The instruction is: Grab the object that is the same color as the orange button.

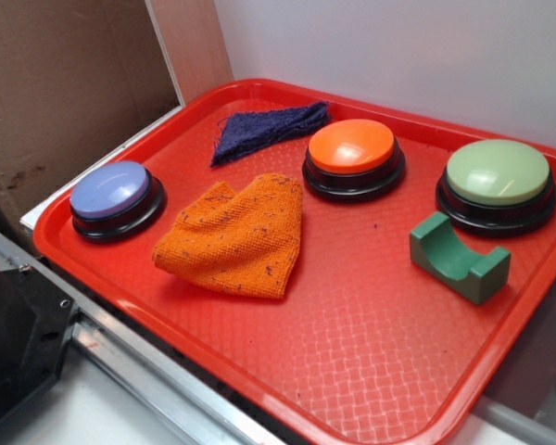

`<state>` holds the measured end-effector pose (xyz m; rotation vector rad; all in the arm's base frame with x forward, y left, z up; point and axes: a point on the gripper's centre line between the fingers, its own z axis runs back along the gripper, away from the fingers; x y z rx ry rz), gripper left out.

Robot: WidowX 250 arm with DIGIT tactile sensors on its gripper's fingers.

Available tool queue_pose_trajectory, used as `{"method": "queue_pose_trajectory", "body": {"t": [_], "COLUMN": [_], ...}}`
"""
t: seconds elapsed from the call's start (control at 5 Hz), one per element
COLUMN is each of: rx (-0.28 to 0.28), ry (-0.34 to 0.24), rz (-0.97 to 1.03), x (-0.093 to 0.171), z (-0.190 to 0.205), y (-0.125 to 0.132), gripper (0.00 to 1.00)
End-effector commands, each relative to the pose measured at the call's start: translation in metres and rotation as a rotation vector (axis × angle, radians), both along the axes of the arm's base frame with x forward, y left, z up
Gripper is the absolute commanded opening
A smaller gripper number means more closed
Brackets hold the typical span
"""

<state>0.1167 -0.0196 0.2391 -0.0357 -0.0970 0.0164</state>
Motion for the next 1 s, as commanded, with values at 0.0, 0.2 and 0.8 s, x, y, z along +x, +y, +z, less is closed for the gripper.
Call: {"method": "queue_pose_trajectory", "body": {"t": [0.0, 0.2, 0.8], "rx": [0.000, 0.000, 0.019], "ry": [0.000, 0.003, -0.024], "rz": [0.000, 0.035, 0.052], "x": [0.000, 0.015, 0.101], "z": [0.000, -0.003, -0.016], "y": [0.000, 0.006, 0.021], "gripper": [1.00, 1.00, 1.00]}}
